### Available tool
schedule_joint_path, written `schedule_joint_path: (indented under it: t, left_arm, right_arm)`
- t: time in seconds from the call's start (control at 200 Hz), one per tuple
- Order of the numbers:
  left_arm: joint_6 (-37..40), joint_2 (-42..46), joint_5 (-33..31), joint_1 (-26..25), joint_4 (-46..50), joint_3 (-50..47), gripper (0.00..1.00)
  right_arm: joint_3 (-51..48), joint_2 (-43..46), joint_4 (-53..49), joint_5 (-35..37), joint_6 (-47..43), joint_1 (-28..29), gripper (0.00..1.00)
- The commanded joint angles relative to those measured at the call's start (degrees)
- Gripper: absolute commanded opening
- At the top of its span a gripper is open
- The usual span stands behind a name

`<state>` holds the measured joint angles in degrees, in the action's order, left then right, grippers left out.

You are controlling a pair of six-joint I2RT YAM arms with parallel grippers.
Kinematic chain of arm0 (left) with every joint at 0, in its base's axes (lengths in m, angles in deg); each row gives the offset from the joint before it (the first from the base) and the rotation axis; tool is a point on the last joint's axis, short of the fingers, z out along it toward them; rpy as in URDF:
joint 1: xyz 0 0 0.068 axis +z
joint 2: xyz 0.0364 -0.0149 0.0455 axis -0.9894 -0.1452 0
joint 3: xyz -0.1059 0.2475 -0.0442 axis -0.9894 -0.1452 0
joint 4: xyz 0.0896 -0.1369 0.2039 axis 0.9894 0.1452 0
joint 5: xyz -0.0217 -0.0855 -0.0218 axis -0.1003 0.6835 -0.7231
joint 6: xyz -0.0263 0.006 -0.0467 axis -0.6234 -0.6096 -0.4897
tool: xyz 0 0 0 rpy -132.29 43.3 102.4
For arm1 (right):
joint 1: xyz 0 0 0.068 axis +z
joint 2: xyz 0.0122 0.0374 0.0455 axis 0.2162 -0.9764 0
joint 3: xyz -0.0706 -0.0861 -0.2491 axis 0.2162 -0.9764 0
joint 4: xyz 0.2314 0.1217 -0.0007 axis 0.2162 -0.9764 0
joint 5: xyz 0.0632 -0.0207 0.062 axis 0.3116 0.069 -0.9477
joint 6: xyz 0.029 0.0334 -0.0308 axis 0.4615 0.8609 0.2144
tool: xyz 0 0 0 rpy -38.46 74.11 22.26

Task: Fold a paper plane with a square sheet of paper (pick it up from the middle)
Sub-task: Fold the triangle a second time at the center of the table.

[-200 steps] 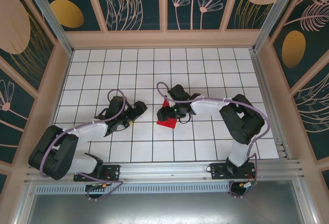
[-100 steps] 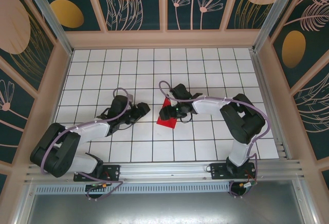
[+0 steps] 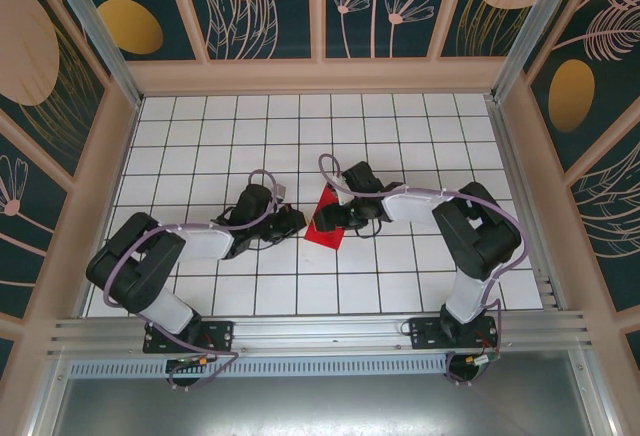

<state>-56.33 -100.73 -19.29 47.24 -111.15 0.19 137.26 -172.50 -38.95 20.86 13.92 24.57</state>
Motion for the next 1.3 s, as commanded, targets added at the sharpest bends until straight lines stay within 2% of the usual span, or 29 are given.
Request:
schedule_joint_path:
  t: [0.0, 0.245, 0.495, 0.841, 0.926, 1.131, 1.231, 1.296]
  left_arm:
    - [0.19, -2.58, 1.26, -0.78, -2.31, 2.28, 0.01]
    - [0.34, -8.71, -1.27, -2.0, 0.63, 5.37, 0.0]
    - [-0.04, -11.74, -0.04, -2.67, -0.33, 5.74, 0.0]
    - [0.61, -13.53, 1.22, -3.2, -0.55, 6.27, 0.0]
    - [1.2, -13.22, 1.42, -3.47, -0.48, 6.65, 0.0]
    - [2.28, -13.54, 2.09, -3.66, 0.08, 7.92, 0.0]
    - [2.25, -13.5, 3.01, -3.74, -0.71, 8.17, 0.0]
    - [2.39, -13.47, 3.14, -3.92, -0.73, 8.43, 0.0]
  right_arm:
    - [-3.6, -2.54, -7.26, 6.28, -1.89, -2.24, 0.67]
    - [-3.84, -0.6, -6.17, 3.79, -1.47, -3.17, 0.67]
    - [-3.67, 2.82, -3.14, -2.36, -0.68, -4.49, 0.7]
    - [-2.63, 5.22, 0.62, -6.77, 2.05, -5.4, 0.73]
    - [-2.88, 4.14, 0.39, -6.01, 2.33, -5.37, 0.69]
    - [-3.95, 3.19, 0.75, -3.51, 3.15, -5.4, 0.68]
    - [-3.71, 3.6, 1.04, -2.43, 4.11, -5.41, 0.63]
    - [-3.48, 3.43, 0.4, -0.81, 4.42, -5.39, 0.56]
